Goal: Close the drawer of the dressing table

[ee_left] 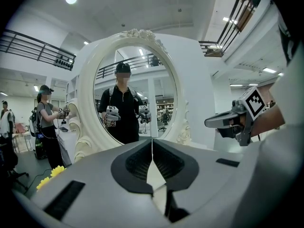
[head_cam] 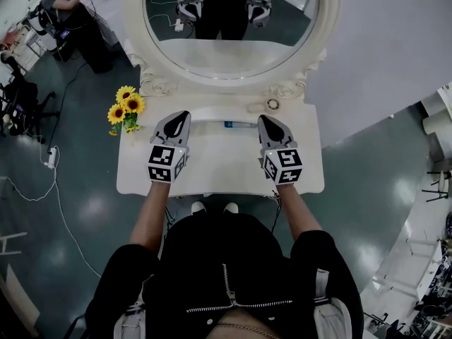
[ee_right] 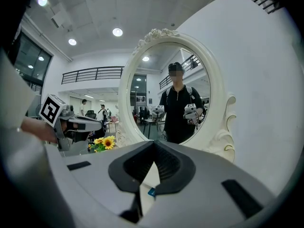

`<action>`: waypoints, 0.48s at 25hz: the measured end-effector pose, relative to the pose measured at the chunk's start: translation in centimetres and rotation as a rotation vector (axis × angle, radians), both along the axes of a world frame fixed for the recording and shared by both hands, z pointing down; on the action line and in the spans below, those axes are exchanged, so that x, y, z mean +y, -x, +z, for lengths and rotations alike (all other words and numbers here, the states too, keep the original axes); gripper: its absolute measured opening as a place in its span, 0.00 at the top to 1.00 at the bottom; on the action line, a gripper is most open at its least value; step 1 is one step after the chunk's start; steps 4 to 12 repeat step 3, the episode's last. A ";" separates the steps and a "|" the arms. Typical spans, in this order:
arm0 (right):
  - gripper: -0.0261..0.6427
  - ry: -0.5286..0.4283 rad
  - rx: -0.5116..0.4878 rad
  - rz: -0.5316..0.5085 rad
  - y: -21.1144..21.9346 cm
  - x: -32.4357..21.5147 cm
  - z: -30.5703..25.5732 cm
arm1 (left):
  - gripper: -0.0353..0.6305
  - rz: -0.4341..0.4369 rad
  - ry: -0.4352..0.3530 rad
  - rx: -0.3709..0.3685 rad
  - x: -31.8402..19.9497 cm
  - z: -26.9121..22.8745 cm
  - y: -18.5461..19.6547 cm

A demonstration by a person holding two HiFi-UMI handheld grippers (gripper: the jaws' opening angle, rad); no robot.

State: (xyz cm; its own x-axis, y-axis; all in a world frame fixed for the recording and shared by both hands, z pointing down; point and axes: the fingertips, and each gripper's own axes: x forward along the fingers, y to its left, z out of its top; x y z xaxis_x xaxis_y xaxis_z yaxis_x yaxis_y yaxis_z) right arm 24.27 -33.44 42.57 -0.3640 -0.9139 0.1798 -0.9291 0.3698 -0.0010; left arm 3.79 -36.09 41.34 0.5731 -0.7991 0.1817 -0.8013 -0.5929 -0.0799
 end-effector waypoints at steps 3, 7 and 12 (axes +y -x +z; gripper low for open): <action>0.96 0.003 0.001 -0.002 0.0 -0.1 0.2 | 0.91 -0.001 0.001 -0.004 0.0 0.1 0.1; 0.96 0.003 0.001 -0.002 0.0 -0.1 0.2 | 0.91 -0.001 0.001 -0.004 0.0 0.1 0.1; 0.96 0.003 0.001 -0.002 0.0 -0.1 0.2 | 0.91 -0.001 0.001 -0.004 0.0 0.1 0.1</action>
